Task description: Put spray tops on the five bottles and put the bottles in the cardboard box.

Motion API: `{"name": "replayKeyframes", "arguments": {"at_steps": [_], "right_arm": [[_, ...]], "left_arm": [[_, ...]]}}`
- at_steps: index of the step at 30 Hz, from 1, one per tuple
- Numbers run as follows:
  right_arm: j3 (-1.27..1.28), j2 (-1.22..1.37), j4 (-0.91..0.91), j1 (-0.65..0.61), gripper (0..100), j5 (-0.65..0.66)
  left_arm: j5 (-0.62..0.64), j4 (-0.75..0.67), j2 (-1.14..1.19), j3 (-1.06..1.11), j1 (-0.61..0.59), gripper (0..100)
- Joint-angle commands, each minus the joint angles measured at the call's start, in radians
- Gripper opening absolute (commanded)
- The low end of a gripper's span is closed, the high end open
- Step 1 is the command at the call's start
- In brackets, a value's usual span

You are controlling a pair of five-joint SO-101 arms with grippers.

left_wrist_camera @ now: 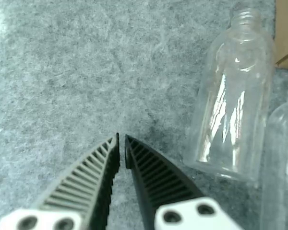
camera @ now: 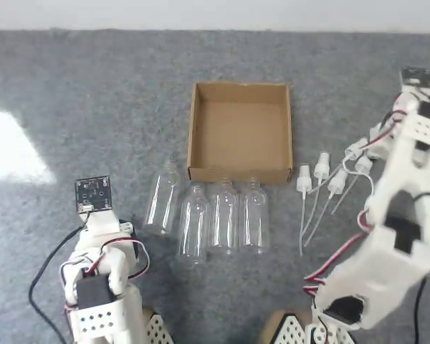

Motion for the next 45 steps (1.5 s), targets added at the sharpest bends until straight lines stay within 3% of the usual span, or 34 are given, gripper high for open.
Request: {"name": "replayKeyframes", "arguments": {"at_steps": [1, 11, 29, 34, 42, 45], "right_arm": [[-0.227, 0.176, 0.018, -0.013, 29.6, -0.117], [-0.453, 0.395, 0.051, -0.027, 29.6, -0.149], [-0.525, 0.466, 0.058, -0.071, 29.1, -0.147], [-0.528, 0.529, 0.048, -0.051, 16.5, -0.147], [-0.528, 0.544, 0.056, -0.022, 14.3, -0.140], [-0.528, 0.512, 0.061, -0.027, 5.0, -0.118]], "left_arm": [[0.003, 0.003, -0.014, -0.007, 0.000, 1], [0.003, 0.003, -0.014, -0.007, 0.003, 1], [0.003, 0.003, -0.014, -0.007, -0.002, 1], [0.003, 0.003, -0.014, -0.007, -0.002, 1], [0.003, 0.003, -0.014, -0.007, -0.002, 1], [0.003, 0.003, -0.014, -0.007, -0.002, 1]]}}
